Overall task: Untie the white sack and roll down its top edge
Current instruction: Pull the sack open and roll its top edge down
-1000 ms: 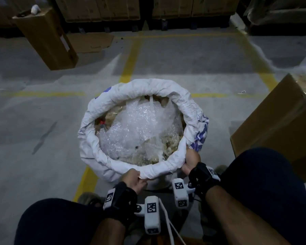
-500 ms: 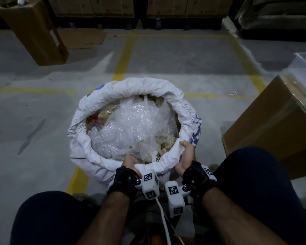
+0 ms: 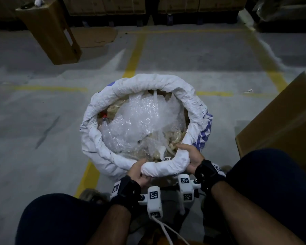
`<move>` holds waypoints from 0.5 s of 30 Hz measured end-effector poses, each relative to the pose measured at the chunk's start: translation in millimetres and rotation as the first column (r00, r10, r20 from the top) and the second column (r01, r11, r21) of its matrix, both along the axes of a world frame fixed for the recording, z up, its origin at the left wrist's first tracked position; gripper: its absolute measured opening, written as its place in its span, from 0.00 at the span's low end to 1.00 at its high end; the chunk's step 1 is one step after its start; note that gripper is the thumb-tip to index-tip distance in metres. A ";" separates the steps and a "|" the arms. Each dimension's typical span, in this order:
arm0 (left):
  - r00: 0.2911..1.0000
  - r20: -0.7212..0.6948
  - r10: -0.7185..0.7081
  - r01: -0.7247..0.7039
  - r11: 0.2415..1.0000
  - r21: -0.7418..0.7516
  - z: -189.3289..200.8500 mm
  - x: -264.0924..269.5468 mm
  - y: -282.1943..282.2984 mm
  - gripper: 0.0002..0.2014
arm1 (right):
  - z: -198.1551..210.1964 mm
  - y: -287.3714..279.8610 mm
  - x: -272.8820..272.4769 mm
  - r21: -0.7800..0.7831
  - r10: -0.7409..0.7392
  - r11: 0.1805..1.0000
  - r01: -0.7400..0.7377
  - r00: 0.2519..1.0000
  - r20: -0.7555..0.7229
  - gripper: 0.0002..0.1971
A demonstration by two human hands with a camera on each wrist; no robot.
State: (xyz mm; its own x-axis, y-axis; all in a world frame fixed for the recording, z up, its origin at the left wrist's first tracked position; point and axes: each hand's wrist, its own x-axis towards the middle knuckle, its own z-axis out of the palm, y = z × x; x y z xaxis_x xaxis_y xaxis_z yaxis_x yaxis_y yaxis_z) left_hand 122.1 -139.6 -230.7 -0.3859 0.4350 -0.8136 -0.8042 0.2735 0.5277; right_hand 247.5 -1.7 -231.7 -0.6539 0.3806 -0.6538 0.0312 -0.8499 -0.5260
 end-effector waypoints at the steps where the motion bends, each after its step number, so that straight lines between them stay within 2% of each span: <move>1: 1.000 0.001 0.016 -0.016 0.997 -0.079 -8.4 -6.9 -5.3 0.21 | -5.4 -1.6 1.0 0.016 -0.016 1.000 0.016 0.999 0.032 0.12; 3: 0.992 -0.129 0.005 -0.037 0.970 -0.242 -17.1 -16.5 -14.0 0.27 | -14.1 -2.9 2.9 0.054 -0.045 0.998 0.039 0.993 0.113 0.20; 4: 0.977 -0.211 -0.019 -0.052 0.943 -0.329 -22.7 -21.3 -15.9 0.36 | -15.2 -3.4 3.5 0.064 -0.055 0.997 0.046 0.988 0.143 0.23; 5: 0.957 -0.281 -0.078 -0.057 0.894 -0.444 -23.6 -23.5 -17.3 0.45 | -15.5 -2.7 3.8 0.082 -0.066 0.995 0.053 0.984 0.166 0.25; 6: 0.906 -0.365 -0.214 -0.037 0.820 -0.572 -18.7 -23.9 -16.2 0.49 | -17.4 -1.1 3.5 0.107 -0.081 0.992 0.062 0.979 0.188 0.26; 7: 0.825 -0.422 -0.375 -0.023 0.725 -0.688 -11.0 -24.1 -14.8 0.49 | -17.5 -1.1 3.5 0.133 -0.096 0.989 0.069 0.973 0.209 0.26; 8: 0.756 -0.421 -0.500 0.006 0.650 -0.760 -6.1 -24.3 -12.2 0.45 | -18.5 -2.0 3.6 0.163 -0.110 0.984 0.073 0.967 0.232 0.28; 11: 0.564 -0.386 -0.730 0.107 0.528 -0.842 -3.0 -28.2 -2.4 0.28 | -23.3 -7.7 3.9 0.234 -0.136 0.970 0.064 0.942 0.308 0.31; 13: 0.542 -0.335 -0.771 0.151 0.481 -0.864 -5.6 -32.3 -0.6 0.26 | -25.3 -10.3 4.0 0.266 -0.142 0.963 0.051 0.933 0.332 0.26; 15: 0.595 -0.390 -0.703 0.152 0.575 -0.804 -16.9 -39.1 -0.7 0.24 | -24.5 -10.2 4.2 0.282 -0.152 0.958 0.051 0.926 0.347 0.25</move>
State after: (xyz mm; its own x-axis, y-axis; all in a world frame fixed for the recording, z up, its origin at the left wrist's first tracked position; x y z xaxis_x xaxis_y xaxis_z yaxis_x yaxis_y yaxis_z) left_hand 83.0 -140.3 -247.6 -0.8054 0.1811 -0.5644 -0.0200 0.9434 0.3311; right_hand 251.7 -12.0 -256.1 -0.3406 0.6227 -0.7044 0.1826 -0.6911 -0.6993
